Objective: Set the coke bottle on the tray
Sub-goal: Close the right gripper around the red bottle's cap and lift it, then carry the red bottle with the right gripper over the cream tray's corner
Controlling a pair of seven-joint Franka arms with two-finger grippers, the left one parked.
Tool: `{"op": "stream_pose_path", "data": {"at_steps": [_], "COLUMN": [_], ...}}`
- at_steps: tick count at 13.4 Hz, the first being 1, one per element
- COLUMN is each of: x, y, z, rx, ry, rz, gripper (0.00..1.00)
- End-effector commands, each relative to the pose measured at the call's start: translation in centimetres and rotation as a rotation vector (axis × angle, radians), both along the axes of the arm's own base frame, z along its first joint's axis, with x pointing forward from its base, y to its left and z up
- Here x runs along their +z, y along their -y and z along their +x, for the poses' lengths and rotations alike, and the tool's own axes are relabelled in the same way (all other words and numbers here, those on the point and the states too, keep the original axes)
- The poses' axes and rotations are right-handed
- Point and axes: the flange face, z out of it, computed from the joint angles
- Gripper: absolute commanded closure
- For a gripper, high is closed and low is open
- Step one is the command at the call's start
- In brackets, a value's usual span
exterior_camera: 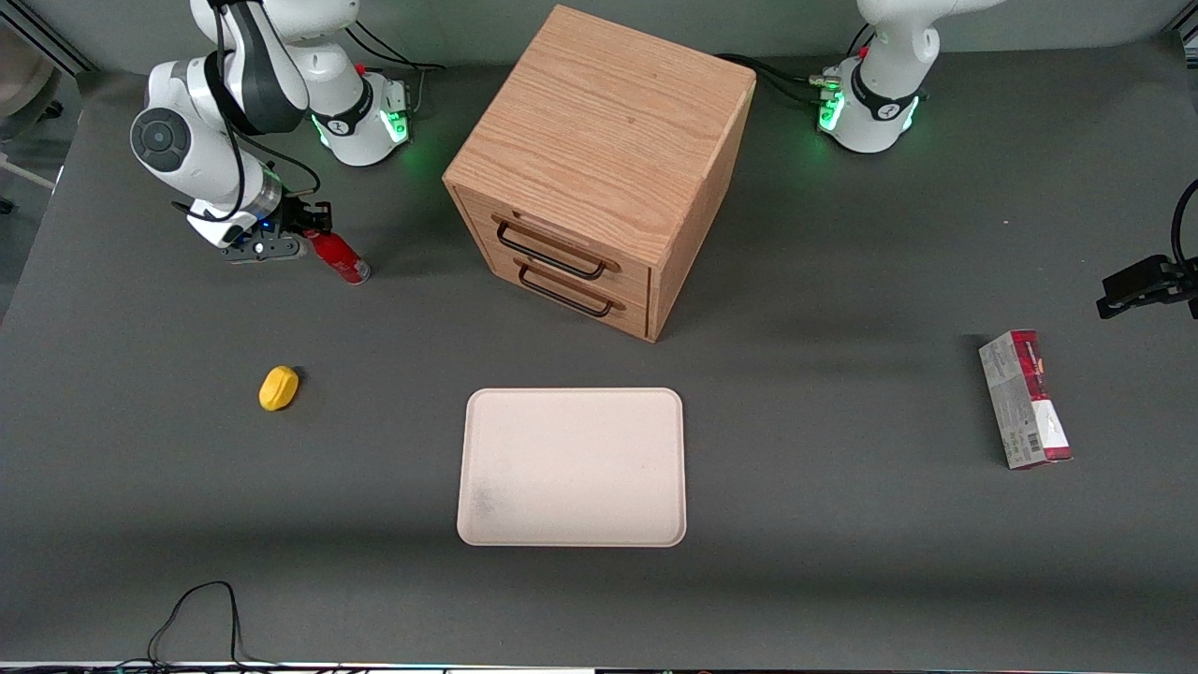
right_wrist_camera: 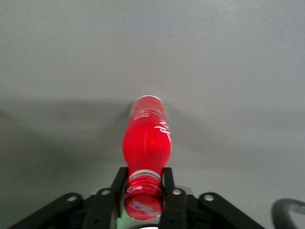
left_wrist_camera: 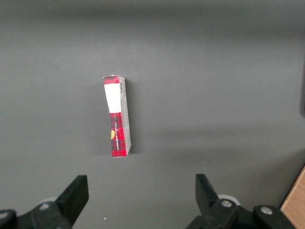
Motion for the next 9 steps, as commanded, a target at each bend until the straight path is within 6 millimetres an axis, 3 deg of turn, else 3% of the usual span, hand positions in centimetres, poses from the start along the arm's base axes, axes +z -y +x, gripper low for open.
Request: {"op": "stream_pose_path", "data": {"at_steps": [1,3,5,7,9], "x": [-0.1,0.6,2.6,5.0,8.2], "y": [0.2,0.2,0.1,0.1,-0.1], "z": [0.6,1.2,2.8,5.6,9.6], "rx": [0.007,-0.019,-0.039,-0.048,-0.053], "ry": [0.009,0.023,0.062,0.099,0.138], "rz": [-0.008,-0.014,-0.014,-0.015,-0.021], "gripper": [1.00,1.00,1.00,1.00,1.00]}}
